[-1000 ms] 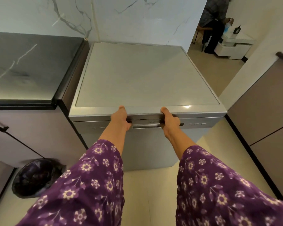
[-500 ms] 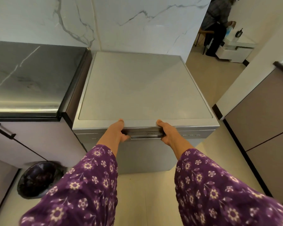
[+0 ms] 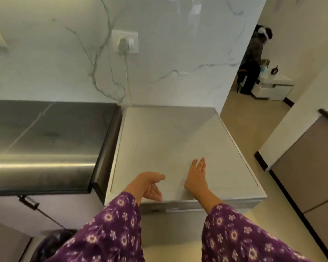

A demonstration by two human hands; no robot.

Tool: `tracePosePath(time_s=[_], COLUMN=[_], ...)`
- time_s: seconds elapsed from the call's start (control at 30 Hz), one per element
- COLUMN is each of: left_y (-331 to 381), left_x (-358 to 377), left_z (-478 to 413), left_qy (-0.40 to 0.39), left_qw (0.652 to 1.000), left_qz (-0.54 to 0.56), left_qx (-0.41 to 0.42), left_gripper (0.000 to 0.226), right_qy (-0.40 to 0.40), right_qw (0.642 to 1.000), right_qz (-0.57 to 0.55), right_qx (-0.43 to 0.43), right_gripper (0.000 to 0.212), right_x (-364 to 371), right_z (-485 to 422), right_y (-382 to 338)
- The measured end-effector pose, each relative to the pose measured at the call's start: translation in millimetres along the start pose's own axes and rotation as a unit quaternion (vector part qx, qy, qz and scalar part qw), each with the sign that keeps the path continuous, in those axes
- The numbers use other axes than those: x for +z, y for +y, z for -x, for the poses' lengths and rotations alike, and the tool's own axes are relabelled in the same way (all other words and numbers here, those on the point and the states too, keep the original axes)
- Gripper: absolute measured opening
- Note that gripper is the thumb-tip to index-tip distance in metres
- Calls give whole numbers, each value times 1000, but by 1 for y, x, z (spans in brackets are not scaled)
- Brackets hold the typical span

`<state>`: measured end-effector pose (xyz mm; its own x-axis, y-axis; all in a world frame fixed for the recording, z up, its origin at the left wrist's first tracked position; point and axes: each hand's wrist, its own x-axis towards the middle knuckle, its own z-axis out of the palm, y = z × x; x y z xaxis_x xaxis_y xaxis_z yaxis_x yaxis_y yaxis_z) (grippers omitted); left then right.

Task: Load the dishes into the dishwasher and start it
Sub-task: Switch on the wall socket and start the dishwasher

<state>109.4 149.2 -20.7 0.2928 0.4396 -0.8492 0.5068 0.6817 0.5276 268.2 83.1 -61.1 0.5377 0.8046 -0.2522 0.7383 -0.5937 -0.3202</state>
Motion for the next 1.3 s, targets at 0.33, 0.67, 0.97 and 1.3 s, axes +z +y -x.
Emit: tracePosePath(time_s=[0.33,0.67,0.97,1.3], left_y=[149,174,149,154], left_x=[-84,-144,-135,-124], left_z=[0,-80,-146,-165], left_qy=[227,246,277,317], left_qw=[927,885,849,831], left_qz=[-173,-355,-431,-439], left_qx=[245,176,131,126], left_gripper=[24,58,37,49], right_qy=[118,145,205,216], right_qw=[967,902,871,872], right_qz=[24,151,229,249], right_qx=[-225,-378,-384,-361], right_gripper=[75,81,89,102], right_x=[-135,-213,-198,-183], right_z=[-140,-290,-353,-367], right_y=[-124,-273,-343,-352])
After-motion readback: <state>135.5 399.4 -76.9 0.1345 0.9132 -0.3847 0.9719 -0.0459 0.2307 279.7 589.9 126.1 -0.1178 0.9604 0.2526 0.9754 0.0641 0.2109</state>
